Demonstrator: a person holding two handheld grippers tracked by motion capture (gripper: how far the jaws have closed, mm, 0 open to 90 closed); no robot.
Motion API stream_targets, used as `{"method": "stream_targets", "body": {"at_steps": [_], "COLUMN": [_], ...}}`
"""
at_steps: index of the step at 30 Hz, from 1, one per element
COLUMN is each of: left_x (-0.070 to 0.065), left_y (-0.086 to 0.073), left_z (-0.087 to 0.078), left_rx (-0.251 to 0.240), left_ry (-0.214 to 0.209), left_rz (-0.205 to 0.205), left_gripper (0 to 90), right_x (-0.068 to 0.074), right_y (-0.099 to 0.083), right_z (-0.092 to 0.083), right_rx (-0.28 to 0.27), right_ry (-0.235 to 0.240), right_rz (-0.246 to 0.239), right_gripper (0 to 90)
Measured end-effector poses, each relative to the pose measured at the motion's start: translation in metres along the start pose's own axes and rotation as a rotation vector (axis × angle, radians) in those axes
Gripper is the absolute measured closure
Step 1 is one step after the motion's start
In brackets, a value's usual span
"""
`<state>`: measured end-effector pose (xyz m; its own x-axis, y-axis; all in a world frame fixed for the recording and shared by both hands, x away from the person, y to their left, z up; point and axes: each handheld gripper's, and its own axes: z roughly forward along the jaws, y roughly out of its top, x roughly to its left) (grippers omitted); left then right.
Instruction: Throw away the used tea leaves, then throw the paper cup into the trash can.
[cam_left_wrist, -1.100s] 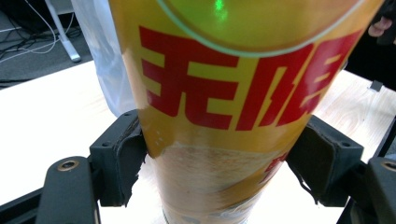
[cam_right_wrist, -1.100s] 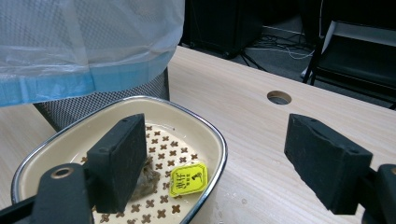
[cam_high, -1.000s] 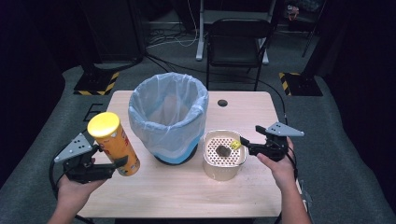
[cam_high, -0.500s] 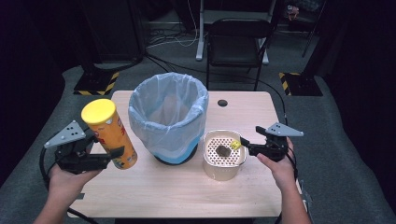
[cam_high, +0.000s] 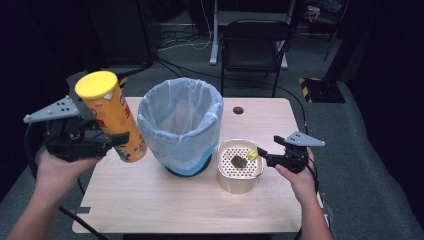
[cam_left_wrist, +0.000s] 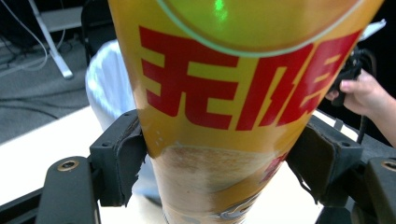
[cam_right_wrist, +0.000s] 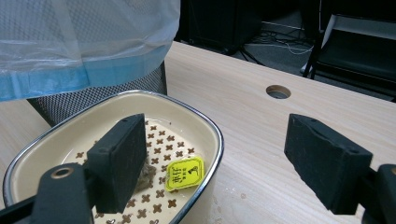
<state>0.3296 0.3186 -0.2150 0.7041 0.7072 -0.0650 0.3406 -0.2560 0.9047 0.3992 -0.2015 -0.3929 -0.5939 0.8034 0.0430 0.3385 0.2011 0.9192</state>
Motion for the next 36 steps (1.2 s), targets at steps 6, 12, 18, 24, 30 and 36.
{"method": "stream_targets", "body": {"at_steps": [6,12,18,24,30,36], "left_x": [0.004,0.007,0.007,0.012,0.018,0.023], "left_y": [0.033,0.049,0.053,0.057,0.053,0.046], "left_z": [0.017,0.049,0.083,0.106,0.129,0.144], "left_rx": [-0.014,-0.031,-0.013,-0.036,-0.021,-0.006], "left_ry": [-0.023,-0.029,-0.027,-0.035,-0.021,-0.010], "left_rz": [0.001,0.006,0.010,-0.005,-0.011,-0.019], "left_gripper": [24.4,24.3,24.4,24.4,24.3,24.3], "right_x": [-0.001,-0.001,0.000,0.000,0.000,0.000], "right_y": [-0.001,-0.001,-0.003,-0.003,-0.004,-0.005], "right_z": [0.001,0.002,0.005,0.005,0.007,0.009], "right_rx": [0.005,0.005,0.014,0.013,0.016,0.022], "right_ry": [0.003,0.005,0.012,0.013,0.017,0.021], "right_rz": [0.001,0.003,-0.003,0.003,-0.003,-0.001], "right_gripper": [20.6,20.6,20.6,20.6,20.6,20.6]}}
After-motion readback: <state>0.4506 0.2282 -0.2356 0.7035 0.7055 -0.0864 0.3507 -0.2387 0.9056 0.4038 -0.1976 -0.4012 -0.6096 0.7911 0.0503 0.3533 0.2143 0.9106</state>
